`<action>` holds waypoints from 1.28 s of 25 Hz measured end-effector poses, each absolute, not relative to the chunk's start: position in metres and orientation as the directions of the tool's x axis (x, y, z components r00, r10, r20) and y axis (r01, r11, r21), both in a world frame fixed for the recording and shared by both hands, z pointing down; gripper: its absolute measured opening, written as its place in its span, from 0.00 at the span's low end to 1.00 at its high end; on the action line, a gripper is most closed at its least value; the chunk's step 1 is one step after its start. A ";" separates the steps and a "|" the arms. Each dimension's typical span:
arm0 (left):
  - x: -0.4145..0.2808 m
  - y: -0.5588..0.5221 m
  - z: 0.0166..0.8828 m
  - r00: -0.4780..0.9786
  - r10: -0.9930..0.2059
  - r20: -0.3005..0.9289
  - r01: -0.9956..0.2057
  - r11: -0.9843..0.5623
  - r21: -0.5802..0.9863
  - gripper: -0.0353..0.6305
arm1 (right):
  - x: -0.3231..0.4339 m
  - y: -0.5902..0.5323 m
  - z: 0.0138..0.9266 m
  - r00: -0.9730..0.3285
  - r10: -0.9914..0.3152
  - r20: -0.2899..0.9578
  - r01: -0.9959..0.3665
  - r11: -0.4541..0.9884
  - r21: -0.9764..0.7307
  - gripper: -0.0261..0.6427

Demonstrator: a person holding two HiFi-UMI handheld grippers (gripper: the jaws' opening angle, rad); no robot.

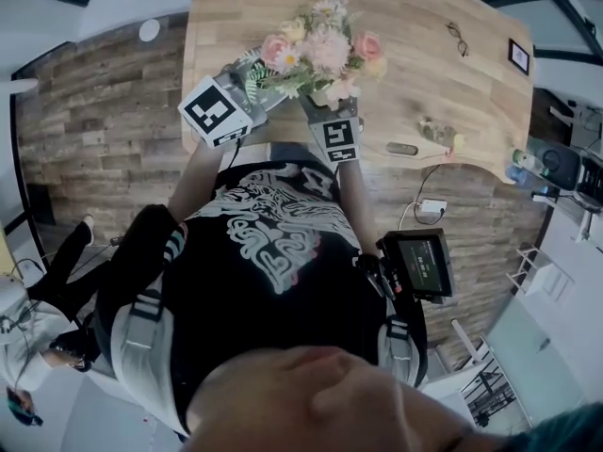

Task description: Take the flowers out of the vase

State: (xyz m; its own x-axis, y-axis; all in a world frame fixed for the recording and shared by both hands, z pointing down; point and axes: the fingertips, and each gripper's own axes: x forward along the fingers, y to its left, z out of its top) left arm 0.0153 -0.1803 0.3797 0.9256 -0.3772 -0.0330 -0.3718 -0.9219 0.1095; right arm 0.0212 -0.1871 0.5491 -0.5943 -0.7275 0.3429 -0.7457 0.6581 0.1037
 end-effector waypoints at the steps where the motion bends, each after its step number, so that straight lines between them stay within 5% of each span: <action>1: 0.012 -0.176 0.374 0.925 -0.379 -0.041 -0.373 -0.922 0.106 0.12 | 0.021 -0.183 0.547 -0.590 -0.731 0.341 -0.748 0.655 0.108 0.49; 32: 0.021 -0.171 0.327 0.906 -0.422 -0.017 -0.418 -0.901 0.114 0.12 | 0.052 -0.157 0.539 -0.549 -0.766 0.335 -0.799 0.598 0.060 0.57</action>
